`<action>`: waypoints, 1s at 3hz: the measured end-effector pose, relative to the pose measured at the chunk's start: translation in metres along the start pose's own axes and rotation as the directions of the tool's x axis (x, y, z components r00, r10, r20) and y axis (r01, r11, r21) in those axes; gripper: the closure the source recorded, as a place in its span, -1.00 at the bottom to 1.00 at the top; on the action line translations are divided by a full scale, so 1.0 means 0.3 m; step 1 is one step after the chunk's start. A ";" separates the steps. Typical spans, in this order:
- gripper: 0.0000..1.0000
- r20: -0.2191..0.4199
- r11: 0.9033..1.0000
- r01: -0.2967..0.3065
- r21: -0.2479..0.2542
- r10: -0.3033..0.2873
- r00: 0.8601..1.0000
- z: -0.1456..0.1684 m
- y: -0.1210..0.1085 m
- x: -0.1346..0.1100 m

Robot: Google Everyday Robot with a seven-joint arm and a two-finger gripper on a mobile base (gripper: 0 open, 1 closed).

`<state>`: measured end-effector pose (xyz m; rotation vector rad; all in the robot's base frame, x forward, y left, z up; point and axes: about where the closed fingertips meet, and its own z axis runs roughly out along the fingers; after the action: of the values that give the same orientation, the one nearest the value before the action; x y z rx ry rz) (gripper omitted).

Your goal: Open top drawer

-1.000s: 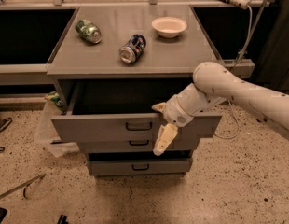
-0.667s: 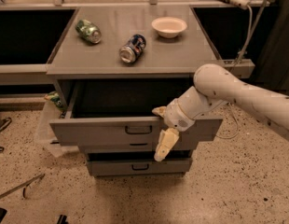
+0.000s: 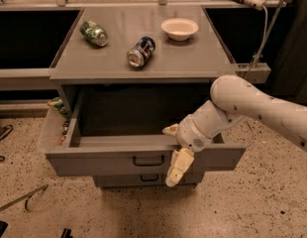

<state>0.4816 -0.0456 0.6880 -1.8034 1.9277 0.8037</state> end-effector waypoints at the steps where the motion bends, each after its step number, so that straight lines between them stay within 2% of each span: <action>1: -1.00 0.002 1.000 -0.004 -0.013 0.004 1.000 0.014 0.010 0.006; 2: -1.00 0.000 0.997 -0.033 -0.070 0.033 0.999 0.038 0.108 0.033; 3: -1.00 0.000 0.997 -0.035 -0.074 0.035 0.999 0.035 0.116 0.030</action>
Offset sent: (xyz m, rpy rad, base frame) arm -0.0813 -0.0049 -0.0172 0.0079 0.1688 0.0330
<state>0.4451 -0.0454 0.6795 -1.8151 1.9573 0.8986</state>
